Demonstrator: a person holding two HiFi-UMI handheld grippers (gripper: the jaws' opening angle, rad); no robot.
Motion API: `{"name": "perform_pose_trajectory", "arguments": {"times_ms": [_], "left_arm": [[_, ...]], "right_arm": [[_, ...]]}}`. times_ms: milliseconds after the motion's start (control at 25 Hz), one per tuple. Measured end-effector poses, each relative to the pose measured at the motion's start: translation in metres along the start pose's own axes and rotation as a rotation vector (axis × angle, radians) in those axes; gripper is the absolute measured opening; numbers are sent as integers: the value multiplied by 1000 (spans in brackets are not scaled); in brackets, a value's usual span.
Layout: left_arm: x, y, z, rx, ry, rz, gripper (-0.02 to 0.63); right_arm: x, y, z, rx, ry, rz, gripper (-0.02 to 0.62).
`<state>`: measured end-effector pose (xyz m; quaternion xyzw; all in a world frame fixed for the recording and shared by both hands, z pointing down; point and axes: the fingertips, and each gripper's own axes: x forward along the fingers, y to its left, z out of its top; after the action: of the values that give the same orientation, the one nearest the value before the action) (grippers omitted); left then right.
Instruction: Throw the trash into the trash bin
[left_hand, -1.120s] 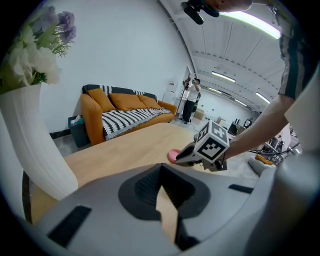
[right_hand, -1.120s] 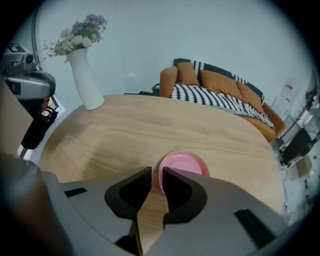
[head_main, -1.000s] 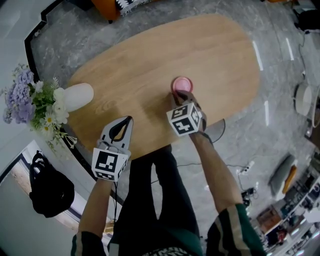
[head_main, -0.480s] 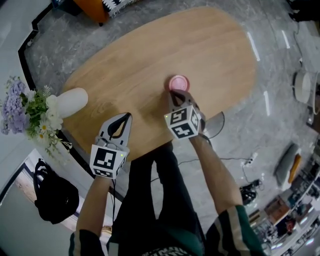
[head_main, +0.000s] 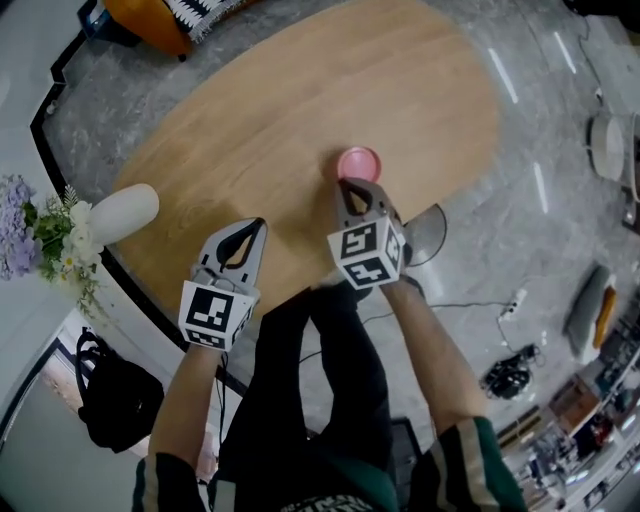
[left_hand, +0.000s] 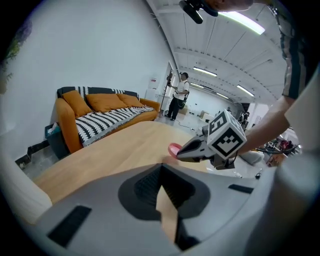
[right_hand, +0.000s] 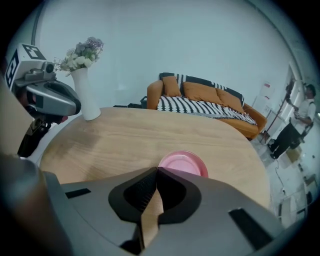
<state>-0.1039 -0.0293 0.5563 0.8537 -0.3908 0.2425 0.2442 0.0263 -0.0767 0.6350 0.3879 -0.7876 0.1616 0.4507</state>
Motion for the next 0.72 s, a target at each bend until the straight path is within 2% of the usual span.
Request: {"name": "perform_pose_trajectory", "arguments": {"times_ms": [200, 400, 560, 720], "left_arm": [[13, -29, 5, 8, 8, -21, 0], [30, -72, 5, 36, 18, -53, 0], [42, -108, 0, 62, 27, -81, 0], [51, -142, -11, 97, 45, -108, 0]], "right_arm": [[-24, -16, -32, 25, -19, -32, 3], [-53, -39, -85, 66, 1, -66, 3], [-78, -57, -133, 146, 6, -112, 3], [-95, -65, -200, 256, 38, -157, 3]]}}
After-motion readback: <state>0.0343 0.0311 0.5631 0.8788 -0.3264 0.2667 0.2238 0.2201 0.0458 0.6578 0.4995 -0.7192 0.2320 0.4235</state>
